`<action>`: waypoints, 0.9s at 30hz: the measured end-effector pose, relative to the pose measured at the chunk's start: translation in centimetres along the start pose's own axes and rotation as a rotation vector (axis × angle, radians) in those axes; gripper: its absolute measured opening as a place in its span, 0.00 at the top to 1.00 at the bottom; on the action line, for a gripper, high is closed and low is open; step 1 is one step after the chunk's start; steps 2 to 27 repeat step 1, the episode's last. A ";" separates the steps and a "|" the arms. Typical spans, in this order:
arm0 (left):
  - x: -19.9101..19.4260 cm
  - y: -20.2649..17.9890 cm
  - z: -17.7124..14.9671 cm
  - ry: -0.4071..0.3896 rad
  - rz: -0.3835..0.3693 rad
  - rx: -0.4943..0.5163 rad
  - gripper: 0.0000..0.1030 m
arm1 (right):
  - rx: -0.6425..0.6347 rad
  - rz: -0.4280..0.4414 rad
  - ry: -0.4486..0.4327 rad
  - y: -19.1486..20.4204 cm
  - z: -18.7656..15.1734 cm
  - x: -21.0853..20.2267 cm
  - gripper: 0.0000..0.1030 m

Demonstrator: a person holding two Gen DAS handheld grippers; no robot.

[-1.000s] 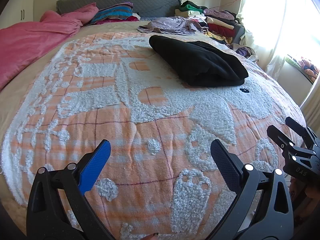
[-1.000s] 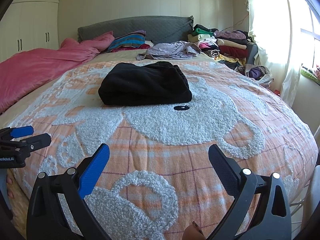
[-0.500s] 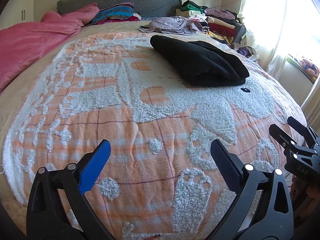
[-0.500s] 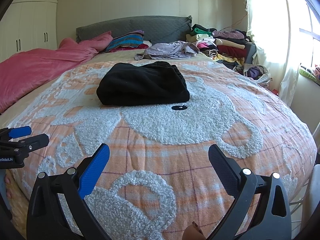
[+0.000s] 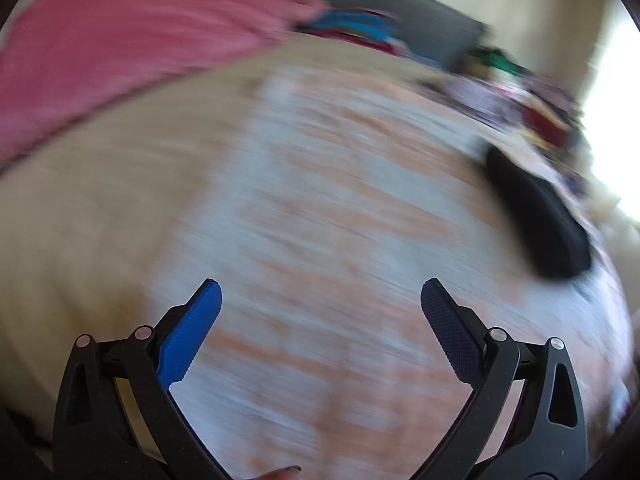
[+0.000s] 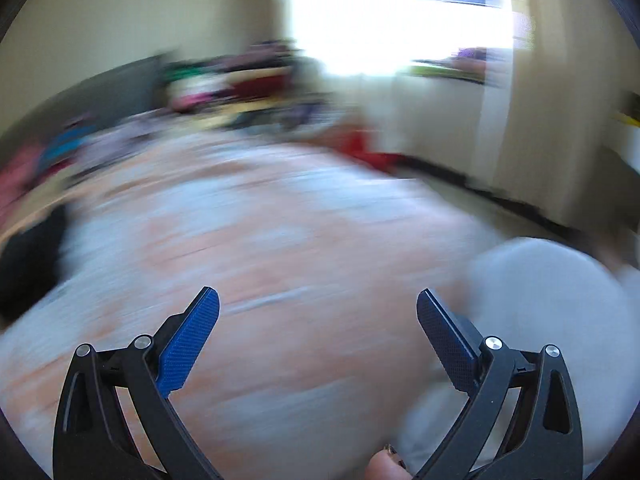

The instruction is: Fold small clothes

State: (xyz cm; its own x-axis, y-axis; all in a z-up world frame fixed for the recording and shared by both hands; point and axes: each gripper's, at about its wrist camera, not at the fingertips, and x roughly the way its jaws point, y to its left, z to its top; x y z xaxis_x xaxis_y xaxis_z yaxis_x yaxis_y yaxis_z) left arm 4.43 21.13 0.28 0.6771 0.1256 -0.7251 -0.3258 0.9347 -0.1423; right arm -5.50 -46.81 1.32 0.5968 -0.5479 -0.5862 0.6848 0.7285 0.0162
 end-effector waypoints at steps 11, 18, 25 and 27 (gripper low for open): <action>0.6 2.9 1.3 -0.012 0.096 -0.023 0.09 | 0.047 -0.109 0.020 -3.6 1.0 1.9 0.04; 0.6 2.9 1.3 -0.012 0.096 -0.023 0.09 | 0.047 -0.109 0.020 -3.6 1.0 1.9 0.04; 0.6 2.9 1.3 -0.012 0.096 -0.023 0.09 | 0.047 -0.109 0.020 -3.6 1.0 1.9 0.04; 0.6 2.9 1.3 -0.012 0.096 -0.023 0.09 | 0.047 -0.109 0.020 -3.6 1.0 1.9 0.04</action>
